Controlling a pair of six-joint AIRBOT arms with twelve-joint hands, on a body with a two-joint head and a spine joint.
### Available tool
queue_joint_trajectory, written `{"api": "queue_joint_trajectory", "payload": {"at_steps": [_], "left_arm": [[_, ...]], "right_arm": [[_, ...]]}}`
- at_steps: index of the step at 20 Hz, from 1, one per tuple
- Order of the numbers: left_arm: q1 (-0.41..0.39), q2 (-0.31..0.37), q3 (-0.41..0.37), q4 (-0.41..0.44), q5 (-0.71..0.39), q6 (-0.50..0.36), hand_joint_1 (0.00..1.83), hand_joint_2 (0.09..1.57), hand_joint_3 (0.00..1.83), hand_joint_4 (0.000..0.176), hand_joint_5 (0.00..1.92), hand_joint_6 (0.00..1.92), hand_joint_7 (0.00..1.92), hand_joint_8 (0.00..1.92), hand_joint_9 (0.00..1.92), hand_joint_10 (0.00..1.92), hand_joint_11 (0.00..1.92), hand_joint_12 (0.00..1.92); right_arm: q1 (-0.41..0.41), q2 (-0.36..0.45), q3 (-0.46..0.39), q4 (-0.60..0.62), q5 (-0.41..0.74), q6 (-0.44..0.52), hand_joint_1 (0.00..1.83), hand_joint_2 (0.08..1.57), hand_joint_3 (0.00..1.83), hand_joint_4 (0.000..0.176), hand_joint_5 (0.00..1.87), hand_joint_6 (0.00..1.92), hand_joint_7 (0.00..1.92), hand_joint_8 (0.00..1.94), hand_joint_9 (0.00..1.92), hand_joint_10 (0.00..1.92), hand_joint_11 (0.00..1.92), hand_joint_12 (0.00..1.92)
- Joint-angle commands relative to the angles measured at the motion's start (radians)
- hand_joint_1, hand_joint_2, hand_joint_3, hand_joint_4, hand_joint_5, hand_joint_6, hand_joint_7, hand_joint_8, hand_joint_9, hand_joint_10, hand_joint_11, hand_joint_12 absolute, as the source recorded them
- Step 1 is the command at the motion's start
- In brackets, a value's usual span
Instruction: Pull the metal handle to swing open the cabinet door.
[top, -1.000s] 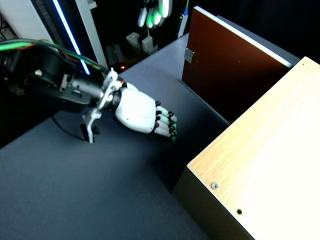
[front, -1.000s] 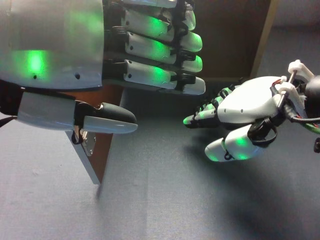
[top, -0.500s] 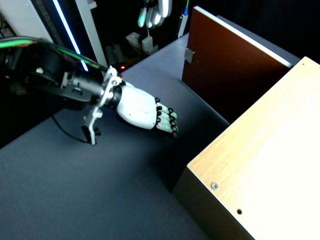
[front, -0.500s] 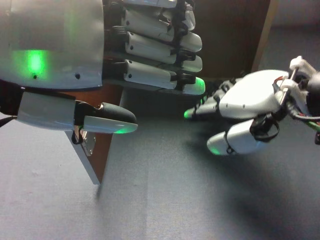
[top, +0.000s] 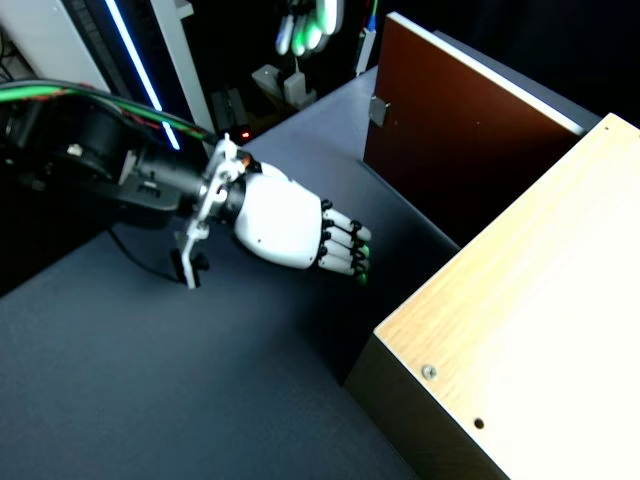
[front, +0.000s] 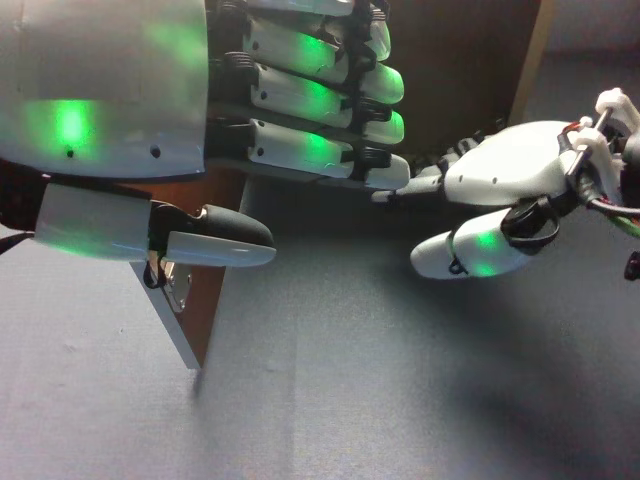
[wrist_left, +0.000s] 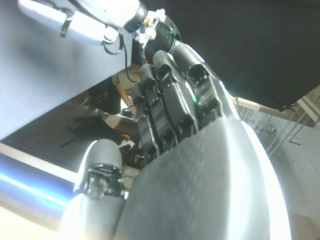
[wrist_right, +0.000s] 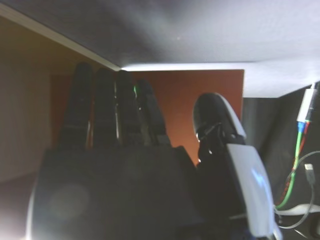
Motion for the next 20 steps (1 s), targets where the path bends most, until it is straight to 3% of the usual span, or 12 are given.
{"api": "queue_joint_trajectory", "payload": {"at_steps": [1, 3, 6, 8, 10, 11, 13, 15, 19, 20], "left_arm": [[-0.009, 0.007, 0.001, -0.101, -0.026, 0.010, 0.00, 1.55, 0.00, 0.000, 0.46, 0.00, 0.50, 0.00, 0.47, 0.00, 0.07, 0.91], [-0.009, 0.007, 0.001, -0.101, -0.026, 0.010, 0.00, 1.55, 0.00, 0.000, 0.46, 0.00, 0.51, 0.00, 0.47, 0.00, 0.07, 0.92], [-0.009, 0.007, 0.001, -0.101, -0.026, 0.010, 0.00, 1.55, 0.00, 0.000, 0.47, 0.01, 0.51, 0.00, 0.48, 0.00, 0.07, 0.92], [-0.009, 0.007, 0.001, -0.101, -0.026, 0.010, 0.00, 1.55, 0.00, 0.000, 0.46, 0.00, 0.50, 0.00, 0.47, 0.00, 0.07, 0.92], [-0.009, 0.007, 0.001, -0.101, -0.026, 0.010, 0.00, 1.55, 0.00, 0.000, 0.47, 0.00, 0.51, 0.00, 0.47, 0.00, 0.07, 0.92], [-0.009, 0.007, 0.001, -0.101, -0.026, 0.010, 0.00, 1.55, 0.00, 0.000, 0.47, 0.00, 0.51, 0.00, 0.47, 0.00, 0.07, 0.92], [-0.010, 0.007, 0.001, -0.101, -0.026, 0.010, 0.00, 1.56, 0.00, 0.000, 0.46, 0.00, 0.50, 0.00, 0.46, 0.00, 0.07, 0.92], [-0.009, 0.007, 0.001, -0.101, -0.026, 0.010, 0.00, 1.56, 0.00, 0.000, 0.47, 0.00, 0.50, 0.00, 0.46, 0.00, 0.08, 0.92], [-0.009, 0.007, 0.001, -0.101, -0.026, 0.010, 0.00, 1.56, 0.00, 0.000, 0.47, 0.00, 0.51, 0.00, 0.48, 0.00, 0.08, 0.92], [-0.009, 0.007, 0.001, -0.101, -0.026, 0.010, 0.00, 1.56, 0.00, 0.000, 0.47, 0.00, 0.51, 0.00, 0.47, 0.00, 0.08, 0.93]], "right_arm": [[0.010, 0.004, 0.010, -0.012, -0.090, 0.018, 0.00, 1.47, 0.00, 0.000, 0.10, 0.00, 0.13, 0.00, 0.11, 0.00, 0.00, 0.38], [0.010, 0.004, 0.028, -0.012, -0.116, 0.101, 0.00, 1.47, 0.00, 0.000, 0.11, 0.00, 0.13, 0.00, 0.11, 0.00, 0.00, 0.38], [0.010, 0.015, 0.027, 0.009, -0.113, 0.095, 0.00, 1.48, 0.00, 0.000, 0.10, 0.00, 0.12, 0.00, 0.11, 0.00, 0.00, 0.38], [0.011, 0.021, 0.012, 0.200, -0.105, -0.172, 0.00, 1.48, 0.00, 0.000, 0.09, 0.00, 0.12, 0.00, 0.11, 0.00, 0.00, 0.36], [0.021, 0.023, 0.007, 0.338, -0.093, -0.379, 0.00, 1.48, 0.00, 0.000, 0.09, 0.00, 0.12, 0.00, 0.10, 0.00, 0.00, 0.36], [0.051, 0.024, 0.013, 0.447, -0.058, -0.551, 0.00, 1.48, 0.00, 0.000, 0.09, 0.00, 0.12, 0.00, 0.10, 0.00, 0.00, 0.35], [0.070, 0.023, 0.033, 0.652, -0.007, -0.806, 0.00, 1.48, 0.00, 0.000, 0.09, 0.00, 0.12, 0.00, 0.10, 0.00, 0.00, 0.35], [0.079, 0.023, 0.067, 0.928, 0.067, -1.117, 0.00, 1.48, 0.00, 0.000, 0.09, 0.00, 0.12, 0.00, 0.10, 0.00, 0.00, 0.35], [0.084, 0.038, 0.119, 1.356, 0.249, -1.573, 0.00, 1.48, 0.00, 0.000, 0.09, 0.00, 0.12, 0.00, 0.10, 0.00, 0.00, 0.35], [0.084, 0.041, 0.122, 1.414, 0.274, -1.642, 0.00, 1.47, 0.00, 0.000, 0.09, 0.00, 0.12, 0.00, 0.11, 0.00, 0.00, 0.38]]}}
